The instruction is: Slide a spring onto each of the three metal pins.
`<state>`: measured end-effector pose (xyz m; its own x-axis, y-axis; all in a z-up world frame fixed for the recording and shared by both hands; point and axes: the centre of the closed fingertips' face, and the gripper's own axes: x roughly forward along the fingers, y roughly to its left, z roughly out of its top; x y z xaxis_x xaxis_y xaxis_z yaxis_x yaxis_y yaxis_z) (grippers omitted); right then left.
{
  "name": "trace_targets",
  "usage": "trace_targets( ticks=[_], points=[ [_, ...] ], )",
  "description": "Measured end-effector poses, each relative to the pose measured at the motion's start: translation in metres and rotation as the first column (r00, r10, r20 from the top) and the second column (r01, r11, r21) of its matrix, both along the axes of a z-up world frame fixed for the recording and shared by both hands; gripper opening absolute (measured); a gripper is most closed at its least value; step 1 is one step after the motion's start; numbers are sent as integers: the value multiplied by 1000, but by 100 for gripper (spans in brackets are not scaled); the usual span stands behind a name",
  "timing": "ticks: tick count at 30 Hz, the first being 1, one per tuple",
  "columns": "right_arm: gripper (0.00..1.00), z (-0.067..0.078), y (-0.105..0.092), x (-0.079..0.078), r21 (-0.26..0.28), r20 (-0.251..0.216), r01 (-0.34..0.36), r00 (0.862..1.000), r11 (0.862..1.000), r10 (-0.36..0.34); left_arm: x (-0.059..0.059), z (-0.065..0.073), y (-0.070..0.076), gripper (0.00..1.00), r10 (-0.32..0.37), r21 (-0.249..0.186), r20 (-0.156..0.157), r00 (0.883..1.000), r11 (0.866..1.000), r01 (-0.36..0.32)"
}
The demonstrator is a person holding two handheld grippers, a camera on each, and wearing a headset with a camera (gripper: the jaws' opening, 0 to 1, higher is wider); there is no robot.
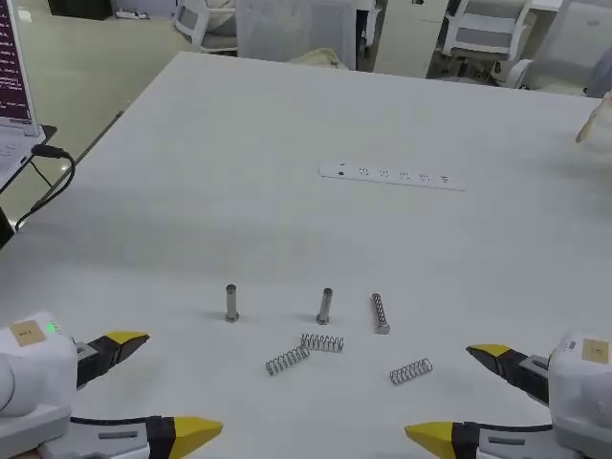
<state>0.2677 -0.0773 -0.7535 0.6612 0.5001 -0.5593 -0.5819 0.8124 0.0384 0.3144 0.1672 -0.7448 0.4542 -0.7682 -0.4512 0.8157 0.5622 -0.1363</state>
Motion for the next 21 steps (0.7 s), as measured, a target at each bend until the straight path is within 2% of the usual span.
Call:
trace_targets(
  ticks=[21],
  points=[
    [80, 7, -2, 5, -7, 8, -2, 1000, 1000, 2, 0, 3, -1, 83, -4, -2, 8, 1000, 1000, 4]
  ],
)
